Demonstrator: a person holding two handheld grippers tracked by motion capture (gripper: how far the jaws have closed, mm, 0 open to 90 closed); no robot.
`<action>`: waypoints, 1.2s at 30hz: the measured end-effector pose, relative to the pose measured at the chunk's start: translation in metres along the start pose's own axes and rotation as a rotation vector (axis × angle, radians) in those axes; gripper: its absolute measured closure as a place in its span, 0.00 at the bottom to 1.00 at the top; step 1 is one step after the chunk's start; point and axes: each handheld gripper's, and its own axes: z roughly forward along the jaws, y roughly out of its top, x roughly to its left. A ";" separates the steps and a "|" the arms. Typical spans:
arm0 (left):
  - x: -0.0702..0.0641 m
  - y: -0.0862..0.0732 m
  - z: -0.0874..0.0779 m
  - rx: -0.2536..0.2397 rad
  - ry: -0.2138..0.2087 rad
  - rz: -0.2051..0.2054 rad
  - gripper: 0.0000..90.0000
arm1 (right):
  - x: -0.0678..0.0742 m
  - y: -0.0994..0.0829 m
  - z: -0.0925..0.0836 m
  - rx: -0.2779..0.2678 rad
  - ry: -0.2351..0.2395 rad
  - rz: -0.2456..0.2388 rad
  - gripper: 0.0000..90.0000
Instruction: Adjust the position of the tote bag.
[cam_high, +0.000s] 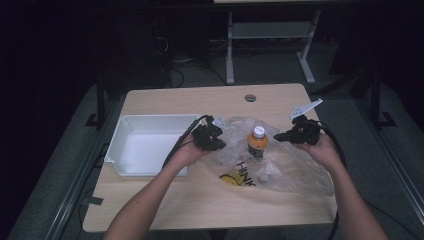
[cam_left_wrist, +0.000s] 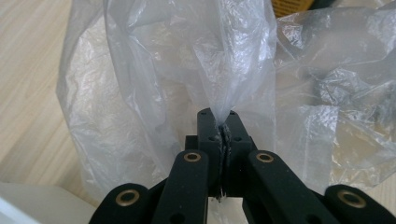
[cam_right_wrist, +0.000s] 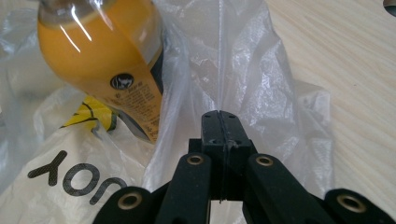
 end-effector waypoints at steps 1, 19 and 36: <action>-0.002 -0.001 0.000 -0.002 -0.003 -0.002 0.99 | 0.000 -0.002 0.002 0.003 0.003 0.001 1.00; -0.026 -0.009 0.015 0.025 -0.013 0.003 0.99 | 0.015 -0.022 0.013 0.013 -0.024 0.029 1.00; -0.034 -0.010 0.018 0.018 -0.034 -0.007 0.99 | 0.017 -0.033 0.007 -0.037 -0.036 0.025 1.00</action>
